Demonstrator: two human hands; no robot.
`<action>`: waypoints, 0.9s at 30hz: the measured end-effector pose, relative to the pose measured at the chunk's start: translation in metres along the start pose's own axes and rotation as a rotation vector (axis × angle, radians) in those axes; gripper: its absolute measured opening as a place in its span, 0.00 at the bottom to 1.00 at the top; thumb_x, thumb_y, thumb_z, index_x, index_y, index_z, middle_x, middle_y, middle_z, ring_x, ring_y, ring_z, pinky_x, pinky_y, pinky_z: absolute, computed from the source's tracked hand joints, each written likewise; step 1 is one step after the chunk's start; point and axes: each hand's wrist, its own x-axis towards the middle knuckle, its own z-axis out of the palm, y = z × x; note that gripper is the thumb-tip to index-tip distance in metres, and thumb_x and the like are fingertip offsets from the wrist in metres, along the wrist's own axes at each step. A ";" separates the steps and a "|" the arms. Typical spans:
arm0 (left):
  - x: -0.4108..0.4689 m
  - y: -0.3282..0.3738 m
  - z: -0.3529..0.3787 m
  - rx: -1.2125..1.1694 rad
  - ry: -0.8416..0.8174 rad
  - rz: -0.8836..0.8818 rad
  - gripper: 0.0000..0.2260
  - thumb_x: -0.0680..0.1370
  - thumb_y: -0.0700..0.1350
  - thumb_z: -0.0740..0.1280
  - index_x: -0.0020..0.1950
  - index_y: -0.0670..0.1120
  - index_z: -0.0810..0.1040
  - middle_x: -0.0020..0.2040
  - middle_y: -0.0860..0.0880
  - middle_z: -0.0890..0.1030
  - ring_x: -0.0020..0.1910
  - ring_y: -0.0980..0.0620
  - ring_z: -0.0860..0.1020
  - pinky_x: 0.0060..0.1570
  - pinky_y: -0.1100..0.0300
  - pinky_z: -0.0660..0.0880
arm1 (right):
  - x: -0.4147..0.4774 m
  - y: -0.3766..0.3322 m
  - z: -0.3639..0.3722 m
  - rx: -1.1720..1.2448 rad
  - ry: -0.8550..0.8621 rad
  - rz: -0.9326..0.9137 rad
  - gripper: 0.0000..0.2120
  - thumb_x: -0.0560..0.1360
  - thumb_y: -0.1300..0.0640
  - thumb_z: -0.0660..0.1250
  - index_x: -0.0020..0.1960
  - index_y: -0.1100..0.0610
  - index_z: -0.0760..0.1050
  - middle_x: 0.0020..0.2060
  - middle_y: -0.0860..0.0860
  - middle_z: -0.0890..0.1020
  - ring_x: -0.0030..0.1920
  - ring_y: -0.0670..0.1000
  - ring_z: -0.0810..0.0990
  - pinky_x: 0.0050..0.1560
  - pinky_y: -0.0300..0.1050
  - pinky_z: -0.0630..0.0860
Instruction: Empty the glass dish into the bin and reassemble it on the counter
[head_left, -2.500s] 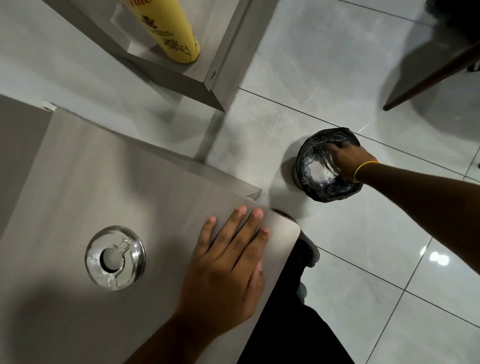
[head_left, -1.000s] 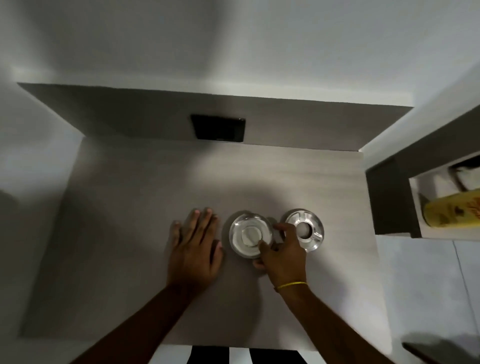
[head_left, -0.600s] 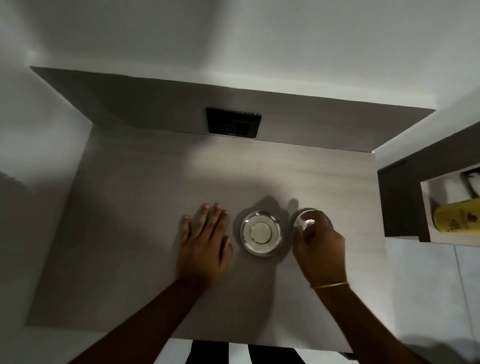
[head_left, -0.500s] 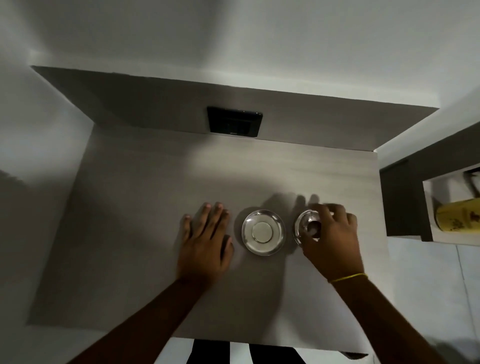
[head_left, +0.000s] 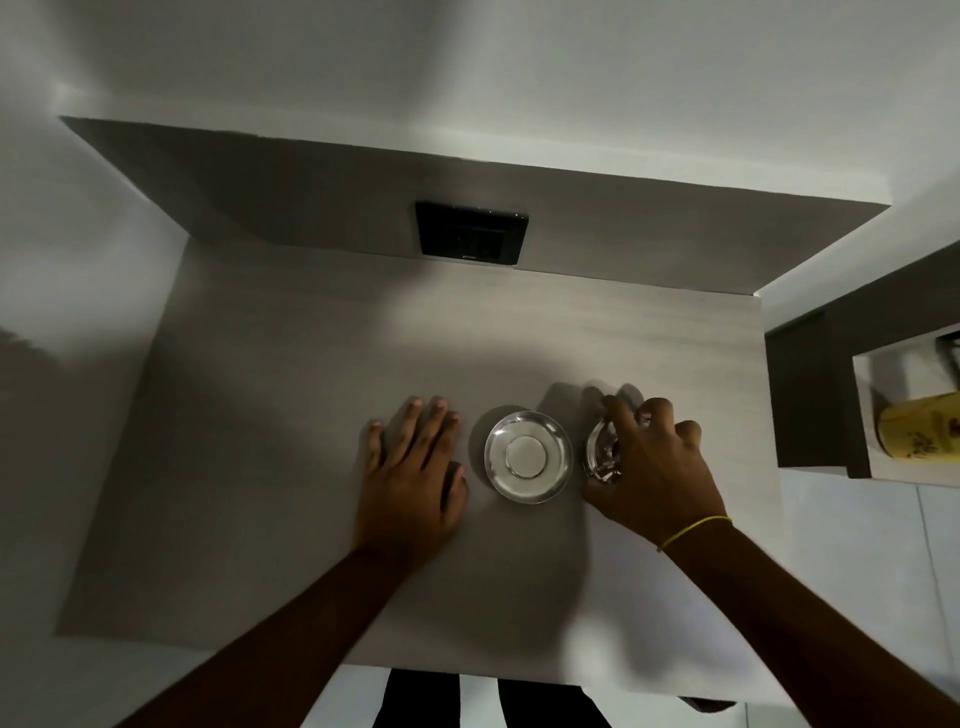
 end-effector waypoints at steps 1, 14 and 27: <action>0.000 0.000 0.000 0.000 0.003 0.002 0.27 0.83 0.51 0.63 0.83 0.45 0.71 0.85 0.45 0.69 0.86 0.41 0.64 0.81 0.30 0.60 | -0.001 -0.001 -0.003 0.022 0.012 -0.004 0.50 0.64 0.31 0.72 0.80 0.47 0.61 0.67 0.59 0.72 0.62 0.68 0.76 0.62 0.60 0.80; 0.001 0.001 -0.003 -0.017 -0.027 -0.002 0.27 0.84 0.53 0.63 0.82 0.44 0.71 0.85 0.44 0.69 0.86 0.40 0.65 0.80 0.29 0.62 | -0.019 -0.081 0.001 0.031 0.041 -0.218 0.47 0.64 0.35 0.69 0.80 0.45 0.61 0.67 0.55 0.70 0.59 0.65 0.75 0.55 0.58 0.83; 0.002 -0.001 -0.001 -0.026 -0.102 0.001 0.28 0.84 0.55 0.62 0.82 0.45 0.72 0.86 0.44 0.68 0.86 0.39 0.64 0.80 0.28 0.62 | -0.008 -0.087 0.018 -0.029 -0.004 -0.275 0.41 0.65 0.40 0.69 0.78 0.46 0.66 0.71 0.55 0.67 0.64 0.63 0.70 0.56 0.58 0.83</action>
